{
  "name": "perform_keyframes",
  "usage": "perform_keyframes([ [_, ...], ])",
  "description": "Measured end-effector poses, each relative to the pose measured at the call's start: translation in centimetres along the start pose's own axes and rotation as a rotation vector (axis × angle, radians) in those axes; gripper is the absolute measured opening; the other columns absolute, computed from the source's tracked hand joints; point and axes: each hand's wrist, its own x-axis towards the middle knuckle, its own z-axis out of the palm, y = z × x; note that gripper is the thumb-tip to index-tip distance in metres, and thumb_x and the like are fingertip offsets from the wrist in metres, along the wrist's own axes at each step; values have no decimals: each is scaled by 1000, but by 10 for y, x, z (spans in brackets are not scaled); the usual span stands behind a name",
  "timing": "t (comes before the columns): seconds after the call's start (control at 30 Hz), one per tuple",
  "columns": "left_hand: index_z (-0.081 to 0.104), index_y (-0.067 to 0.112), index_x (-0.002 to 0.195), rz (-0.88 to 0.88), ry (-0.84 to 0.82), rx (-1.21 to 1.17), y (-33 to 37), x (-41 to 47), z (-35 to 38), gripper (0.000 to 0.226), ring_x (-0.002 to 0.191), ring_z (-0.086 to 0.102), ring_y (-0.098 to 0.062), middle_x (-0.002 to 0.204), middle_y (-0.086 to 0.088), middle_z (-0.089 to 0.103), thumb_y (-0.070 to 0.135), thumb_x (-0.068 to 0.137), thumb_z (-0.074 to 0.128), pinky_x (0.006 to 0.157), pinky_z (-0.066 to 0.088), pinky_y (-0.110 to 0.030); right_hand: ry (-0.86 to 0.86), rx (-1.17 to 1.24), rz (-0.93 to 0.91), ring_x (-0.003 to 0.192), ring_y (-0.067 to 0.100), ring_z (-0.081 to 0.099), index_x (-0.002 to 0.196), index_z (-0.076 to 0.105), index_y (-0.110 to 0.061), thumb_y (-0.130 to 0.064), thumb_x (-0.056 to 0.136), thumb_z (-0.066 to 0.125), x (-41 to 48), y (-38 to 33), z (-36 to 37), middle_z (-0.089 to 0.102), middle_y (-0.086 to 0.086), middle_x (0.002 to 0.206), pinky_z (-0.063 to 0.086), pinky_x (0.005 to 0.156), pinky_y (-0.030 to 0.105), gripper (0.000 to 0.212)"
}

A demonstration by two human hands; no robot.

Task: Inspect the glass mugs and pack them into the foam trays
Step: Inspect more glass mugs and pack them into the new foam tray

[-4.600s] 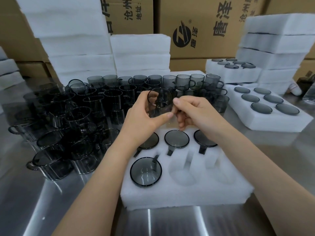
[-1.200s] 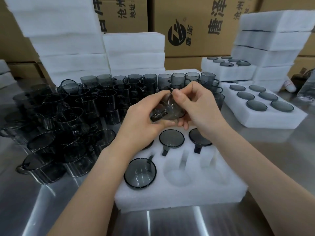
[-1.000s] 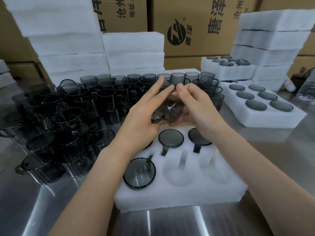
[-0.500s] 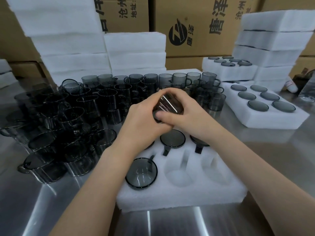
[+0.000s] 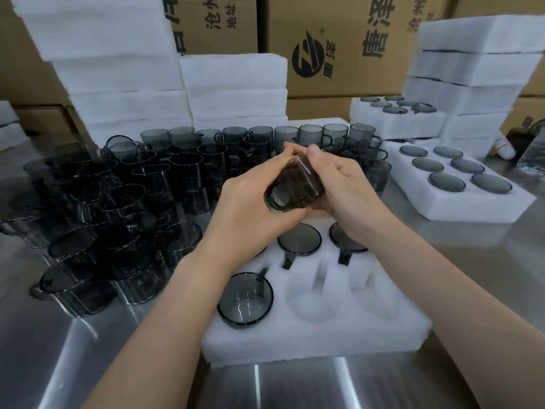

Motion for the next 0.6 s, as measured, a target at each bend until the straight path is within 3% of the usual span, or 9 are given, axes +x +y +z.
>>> perform_keyframes([
  [0.1,52,15,139,-3,-7,-29,-2,-1,-1,73,125,54,-2,133,7,61,17,74,85,106,41,-18,-21,140,73,91,22,72,102,73,-15,-34,105,40,1,-2,-2,75,10,98,58,71,36,38],
  [0.17,51,14,141,-5,-18,-62,-3,-1,-1,75,129,51,-3,137,5,59,15,74,85,108,40,-22,-90,263,150,99,25,71,108,71,-12,-41,100,45,3,-1,-3,73,14,107,58,80,39,40],
  [0.23,50,20,140,-19,-32,-101,-3,-1,-2,78,130,49,0,138,11,56,13,71,86,108,39,-19,-193,381,246,108,26,68,119,65,-13,-51,92,49,4,-2,-3,69,14,118,56,91,44,49],
  [0.3,47,28,137,-46,-51,-167,-2,0,-3,82,129,48,5,136,19,55,10,68,87,105,38,-13,-249,437,288,102,24,69,120,64,-17,-54,92,48,2,-2,-3,71,10,115,59,77,38,50],
  [0.37,40,32,135,-61,-92,-210,-2,0,-2,87,131,45,6,139,19,53,15,65,89,105,36,-12,-212,385,254,96,24,71,108,73,-18,-50,96,47,1,-1,-2,73,10,106,60,71,36,43],
  [0.47,36,35,144,-114,-135,-113,0,1,-1,95,128,41,14,142,20,49,41,63,85,101,31,-3,-71,75,47,93,23,71,99,74,-14,-38,101,48,1,5,-1,75,7,98,59,82,41,35],
  [0.53,34,30,149,-160,-121,-29,1,3,0,97,120,42,16,141,16,51,44,67,82,95,29,4,-49,-119,-79,81,5,68,91,73,-22,-29,103,47,0,7,2,73,-10,83,56,72,25,29],
  [0.6,36,24,150,-164,-105,12,1,3,2,90,113,49,10,132,11,59,34,73,81,89,31,5,-48,-132,-69,76,1,67,91,72,-26,-29,103,46,-1,6,4,73,-12,78,53,65,18,29],
])
